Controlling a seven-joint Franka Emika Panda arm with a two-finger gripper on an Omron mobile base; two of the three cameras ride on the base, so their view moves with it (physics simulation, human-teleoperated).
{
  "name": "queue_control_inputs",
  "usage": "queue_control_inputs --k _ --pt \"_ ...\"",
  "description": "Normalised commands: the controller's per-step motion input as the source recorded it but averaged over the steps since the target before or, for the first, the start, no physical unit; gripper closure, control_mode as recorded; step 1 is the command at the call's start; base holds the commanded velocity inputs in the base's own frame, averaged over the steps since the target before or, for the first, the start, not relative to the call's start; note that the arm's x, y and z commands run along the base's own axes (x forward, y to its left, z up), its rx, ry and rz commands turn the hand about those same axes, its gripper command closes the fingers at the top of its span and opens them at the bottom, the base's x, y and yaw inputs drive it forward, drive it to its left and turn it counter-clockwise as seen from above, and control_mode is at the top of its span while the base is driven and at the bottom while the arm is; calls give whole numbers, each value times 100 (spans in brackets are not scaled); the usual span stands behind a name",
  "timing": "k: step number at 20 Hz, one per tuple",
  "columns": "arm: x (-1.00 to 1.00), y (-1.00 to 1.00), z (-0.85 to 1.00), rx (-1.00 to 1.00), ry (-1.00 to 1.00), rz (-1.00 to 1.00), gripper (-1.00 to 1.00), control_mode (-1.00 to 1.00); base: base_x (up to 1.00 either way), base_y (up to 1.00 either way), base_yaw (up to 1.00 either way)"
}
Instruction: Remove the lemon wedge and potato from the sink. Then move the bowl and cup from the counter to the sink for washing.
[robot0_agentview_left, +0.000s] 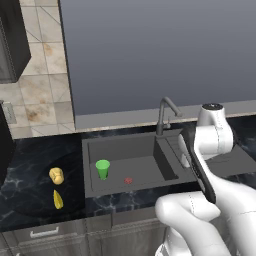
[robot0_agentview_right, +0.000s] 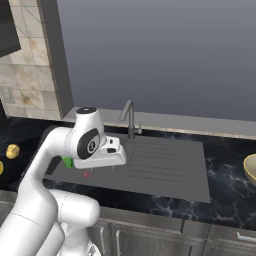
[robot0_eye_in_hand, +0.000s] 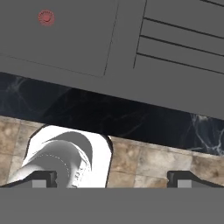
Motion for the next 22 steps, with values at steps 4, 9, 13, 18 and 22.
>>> queue_control_inputs --k 4,9,13,18,22 --pt "-10 -29 5 -4 -5 6 -100 -100 0 0 0" --pt "-8 -30 5 -6 -5 7 -100 -100 0 0 0" --pt "-8 -34 5 -6 -1 2 -100 -100 0 0 0" --pt "0 -32 5 -5 0 0 -100 -100 0 0 0" --pt "-1 -35 7 -5 0 0 -100 -100 0 0 0"
